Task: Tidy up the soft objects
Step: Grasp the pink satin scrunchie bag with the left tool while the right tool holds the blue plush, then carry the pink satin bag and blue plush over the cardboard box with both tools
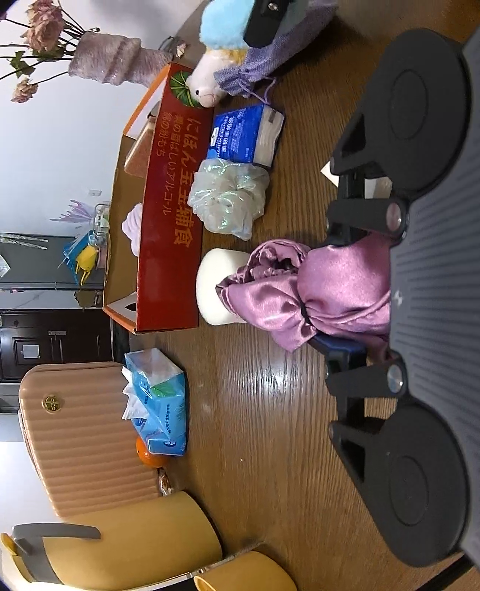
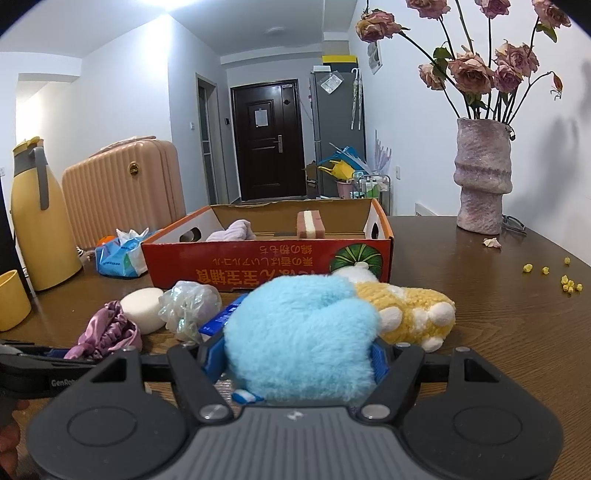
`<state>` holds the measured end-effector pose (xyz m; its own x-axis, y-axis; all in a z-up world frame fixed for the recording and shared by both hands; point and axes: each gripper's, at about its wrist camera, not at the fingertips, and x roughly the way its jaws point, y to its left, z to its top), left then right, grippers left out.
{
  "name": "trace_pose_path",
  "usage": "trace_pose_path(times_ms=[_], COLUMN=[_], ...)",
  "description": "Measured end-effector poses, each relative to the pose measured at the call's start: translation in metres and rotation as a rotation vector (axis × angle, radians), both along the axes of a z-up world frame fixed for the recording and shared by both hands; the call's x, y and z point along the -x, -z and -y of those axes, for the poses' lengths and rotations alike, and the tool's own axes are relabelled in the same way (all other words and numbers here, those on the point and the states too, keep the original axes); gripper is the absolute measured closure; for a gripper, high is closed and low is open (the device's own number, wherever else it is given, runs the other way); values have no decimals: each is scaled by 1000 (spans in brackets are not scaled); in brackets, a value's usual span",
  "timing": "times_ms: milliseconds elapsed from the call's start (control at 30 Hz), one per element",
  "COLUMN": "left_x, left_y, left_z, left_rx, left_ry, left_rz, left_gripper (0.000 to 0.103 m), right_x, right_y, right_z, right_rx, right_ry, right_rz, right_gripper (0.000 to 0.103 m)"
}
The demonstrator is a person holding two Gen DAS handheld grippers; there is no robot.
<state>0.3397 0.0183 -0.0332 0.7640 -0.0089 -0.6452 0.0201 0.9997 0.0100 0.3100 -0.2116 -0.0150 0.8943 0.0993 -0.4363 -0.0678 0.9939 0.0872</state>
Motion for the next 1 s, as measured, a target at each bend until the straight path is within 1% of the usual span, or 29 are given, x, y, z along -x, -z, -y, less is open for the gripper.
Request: trace_pose_path(times_ms=[67,367,500,800,1000], left_x=[1,11,17,24,28], left_y=[-1,-10,-16,-29,-39], left_z=[-1,-3,-4,-6,-5], left_rx=[9,10,26,43,59], left_ry=[-1,-16,-13,-38,-45], left_rz=[7,65,102,172,216], left_gripper=[64,65,65,65,65], right_x=[0,2,4,9,12], right_y=[0,0,-2,-8,-16], right_z=[0,-1,-2,-7,-12], right_rx=[0,0,1,17,36], right_ry=[1,-5,-9,-17,-22], right_rz=[0,11,23,69,119], right_gripper=[32,32,32,32,32])
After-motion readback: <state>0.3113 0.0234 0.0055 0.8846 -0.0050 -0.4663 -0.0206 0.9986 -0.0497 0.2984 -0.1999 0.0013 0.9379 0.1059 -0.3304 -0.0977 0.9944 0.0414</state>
